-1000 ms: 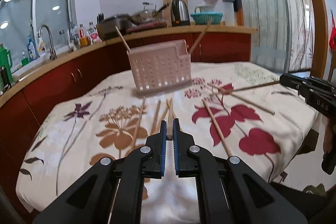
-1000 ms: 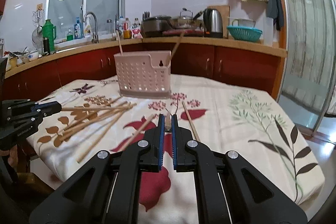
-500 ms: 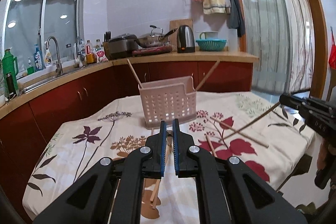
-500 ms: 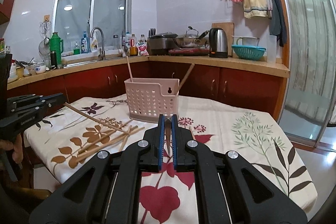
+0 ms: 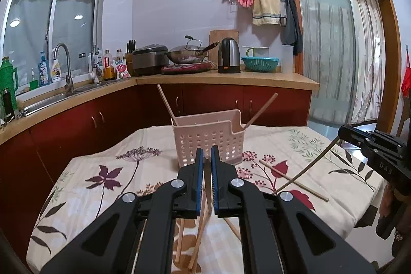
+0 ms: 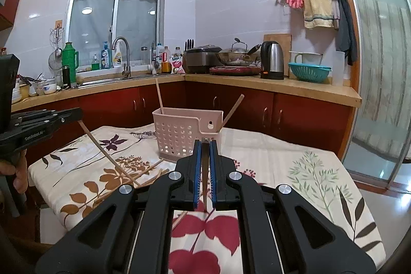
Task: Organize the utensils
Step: 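Lower chopsticks into the caddy and open both tools' fingers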
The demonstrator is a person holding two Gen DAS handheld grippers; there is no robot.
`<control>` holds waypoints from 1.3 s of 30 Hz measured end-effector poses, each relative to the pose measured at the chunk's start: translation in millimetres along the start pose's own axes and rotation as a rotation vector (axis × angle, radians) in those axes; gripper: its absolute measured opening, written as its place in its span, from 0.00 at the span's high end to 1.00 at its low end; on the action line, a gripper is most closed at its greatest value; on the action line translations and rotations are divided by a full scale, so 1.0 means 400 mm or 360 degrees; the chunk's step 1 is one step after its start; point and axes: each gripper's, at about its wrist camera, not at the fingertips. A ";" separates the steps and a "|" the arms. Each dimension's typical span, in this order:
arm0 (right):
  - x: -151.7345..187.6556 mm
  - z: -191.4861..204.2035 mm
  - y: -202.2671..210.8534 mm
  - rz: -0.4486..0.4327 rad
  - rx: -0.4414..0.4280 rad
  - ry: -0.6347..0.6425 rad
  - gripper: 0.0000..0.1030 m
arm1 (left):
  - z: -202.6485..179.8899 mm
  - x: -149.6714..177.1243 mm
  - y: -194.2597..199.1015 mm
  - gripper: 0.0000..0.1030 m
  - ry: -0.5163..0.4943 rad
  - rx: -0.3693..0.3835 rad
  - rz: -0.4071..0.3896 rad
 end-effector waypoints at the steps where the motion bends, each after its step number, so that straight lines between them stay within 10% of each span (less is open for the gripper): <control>1: -0.004 0.000 -0.008 -0.0008 -0.0003 0.0001 0.93 | 0.001 -0.004 -0.006 0.93 -0.0004 -0.0002 -0.0007; 39: -0.315 0.007 -0.160 -0.0394 -0.0238 -0.0068 0.94 | 0.134 -0.298 -0.118 0.94 -0.0098 -0.0109 -0.0530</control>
Point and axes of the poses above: each gripper's, at about its wrist camera, not at the fingertips, and y roughly against the way its jaws point, z to its left, x to its underside, and after that the axes turned 15 degrees about -y, right-handed
